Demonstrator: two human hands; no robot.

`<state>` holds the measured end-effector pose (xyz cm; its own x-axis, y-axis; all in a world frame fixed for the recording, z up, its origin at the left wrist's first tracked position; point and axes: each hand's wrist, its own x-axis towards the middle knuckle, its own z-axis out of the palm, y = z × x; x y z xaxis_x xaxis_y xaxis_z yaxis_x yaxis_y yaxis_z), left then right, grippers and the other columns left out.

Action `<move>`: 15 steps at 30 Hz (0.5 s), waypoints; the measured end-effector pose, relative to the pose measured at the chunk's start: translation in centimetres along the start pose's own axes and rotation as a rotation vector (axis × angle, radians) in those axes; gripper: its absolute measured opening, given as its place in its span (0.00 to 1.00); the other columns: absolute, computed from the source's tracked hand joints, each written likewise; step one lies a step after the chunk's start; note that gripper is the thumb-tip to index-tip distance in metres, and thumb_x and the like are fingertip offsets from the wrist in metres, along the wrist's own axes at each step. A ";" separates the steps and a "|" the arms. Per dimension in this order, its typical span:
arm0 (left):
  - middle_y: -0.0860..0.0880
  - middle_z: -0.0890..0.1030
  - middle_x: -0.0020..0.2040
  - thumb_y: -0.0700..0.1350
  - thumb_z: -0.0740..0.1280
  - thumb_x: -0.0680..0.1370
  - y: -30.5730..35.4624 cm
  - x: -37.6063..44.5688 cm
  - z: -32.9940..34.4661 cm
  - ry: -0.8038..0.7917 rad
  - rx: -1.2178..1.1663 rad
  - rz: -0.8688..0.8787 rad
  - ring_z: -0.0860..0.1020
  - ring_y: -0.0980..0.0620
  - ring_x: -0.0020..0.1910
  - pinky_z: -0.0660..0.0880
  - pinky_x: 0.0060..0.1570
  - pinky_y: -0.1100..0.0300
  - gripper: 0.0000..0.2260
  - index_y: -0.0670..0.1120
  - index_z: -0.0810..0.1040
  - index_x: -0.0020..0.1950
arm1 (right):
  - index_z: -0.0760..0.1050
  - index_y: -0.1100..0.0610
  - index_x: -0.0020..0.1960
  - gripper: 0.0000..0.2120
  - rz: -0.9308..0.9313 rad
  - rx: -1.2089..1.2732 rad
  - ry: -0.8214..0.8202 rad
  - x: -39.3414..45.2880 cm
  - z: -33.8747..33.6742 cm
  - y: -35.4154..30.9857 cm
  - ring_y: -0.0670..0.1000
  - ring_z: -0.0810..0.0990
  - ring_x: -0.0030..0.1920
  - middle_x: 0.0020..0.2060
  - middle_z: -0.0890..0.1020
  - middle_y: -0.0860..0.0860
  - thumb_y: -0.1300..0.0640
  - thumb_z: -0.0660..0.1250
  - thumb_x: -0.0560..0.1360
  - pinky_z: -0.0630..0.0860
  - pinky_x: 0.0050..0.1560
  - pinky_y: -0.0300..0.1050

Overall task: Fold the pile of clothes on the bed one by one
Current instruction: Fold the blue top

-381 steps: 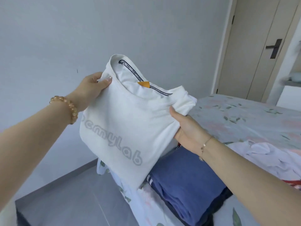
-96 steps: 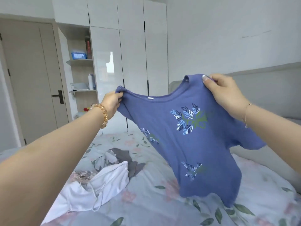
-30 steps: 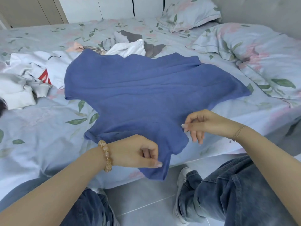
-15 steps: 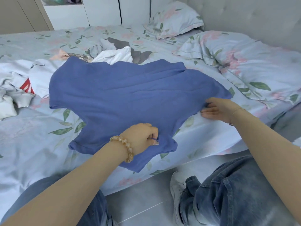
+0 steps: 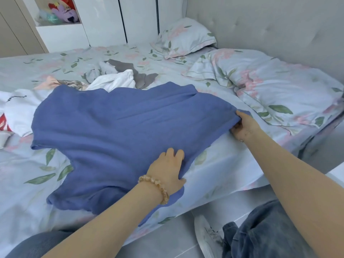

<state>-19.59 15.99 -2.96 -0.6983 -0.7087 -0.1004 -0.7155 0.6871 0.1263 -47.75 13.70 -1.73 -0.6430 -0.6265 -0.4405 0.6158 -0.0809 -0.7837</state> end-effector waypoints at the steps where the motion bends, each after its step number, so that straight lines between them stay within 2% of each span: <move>1: 0.48 0.68 0.54 0.47 0.68 0.74 -0.1 0.2 -0.2 -0.032 -0.039 0.022 0.72 0.47 0.49 0.70 0.44 0.56 0.19 0.48 0.64 0.62 | 0.75 0.59 0.56 0.08 -0.038 -0.005 0.030 0.3 -0.4 -0.2 0.49 0.79 0.40 0.39 0.81 0.51 0.58 0.65 0.79 0.78 0.29 0.42; 3: 0.48 0.71 0.53 0.39 0.66 0.73 -0.6 0.2 -0.8 -0.102 -0.094 0.063 0.72 0.48 0.46 0.67 0.42 0.58 0.19 0.48 0.66 0.62 | 0.74 0.58 0.59 0.10 -0.120 -0.048 0.069 0.3 -1.4 -0.9 0.50 0.79 0.39 0.40 0.79 0.52 0.60 0.63 0.78 0.77 0.29 0.41; 6: 0.51 0.73 0.49 0.38 0.68 0.73 -1.2 -0.4 -2.1 -0.145 -0.163 0.107 0.70 0.52 0.45 0.65 0.43 0.61 0.17 0.49 0.72 0.60 | 0.73 0.58 0.56 0.10 -0.215 -0.152 0.178 -0.2 -3.3 -1.6 0.51 0.75 0.34 0.37 0.76 0.52 0.64 0.61 0.76 0.74 0.25 0.38; 8: 0.57 0.74 0.41 0.38 0.70 0.72 -1.4 -1.0 -2.8 -0.167 -0.279 0.150 0.71 0.57 0.42 0.67 0.42 0.65 0.14 0.49 0.77 0.56 | 0.72 0.58 0.55 0.09 -0.172 -0.194 0.271 -0.3 -5.1 -1.5 0.51 0.74 0.33 0.36 0.75 0.52 0.64 0.61 0.75 0.75 0.25 0.40; 10: 0.57 0.77 0.37 0.36 0.70 0.72 -1.5 -1.9 -3.4 -0.229 -0.423 0.190 0.73 0.61 0.36 0.67 0.39 0.70 0.11 0.48 0.80 0.51 | 0.73 0.59 0.52 0.06 -0.087 -0.199 0.308 -0.5 -6.9 -1.3 0.51 0.75 0.30 0.35 0.75 0.53 0.65 0.62 0.75 0.75 0.21 0.38; 12: 0.54 0.79 0.38 0.35 0.68 0.73 -1.4 -2.6 -3.7 -0.314 -0.515 0.211 0.74 0.64 0.34 0.68 0.39 0.72 0.10 0.47 0.80 0.50 | 0.73 0.60 0.47 0.02 -0.023 -0.202 0.266 -0.6 -8.0 -1.2 0.50 0.75 0.28 0.34 0.76 0.54 0.64 0.62 0.77 0.75 0.20 0.38; 15: 0.47 0.83 0.43 0.37 0.67 0.76 -1.6 -2.9 -3.9 -0.399 -0.625 0.219 0.77 0.60 0.39 0.72 0.43 0.67 0.07 0.46 0.80 0.52 | 0.72 0.59 0.42 0.06 -0.012 -0.170 0.220 -0.5 -8.2 -1.1 0.50 0.75 0.31 0.35 0.76 0.54 0.64 0.62 0.78 0.74 0.21 0.37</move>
<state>-16.39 16.33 0.94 -0.8619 -0.3745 -0.3419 -0.4985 0.5027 0.7062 -51.84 20.51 -4.25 -0.7449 -0.4412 -0.5005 0.5342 0.0552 -0.8436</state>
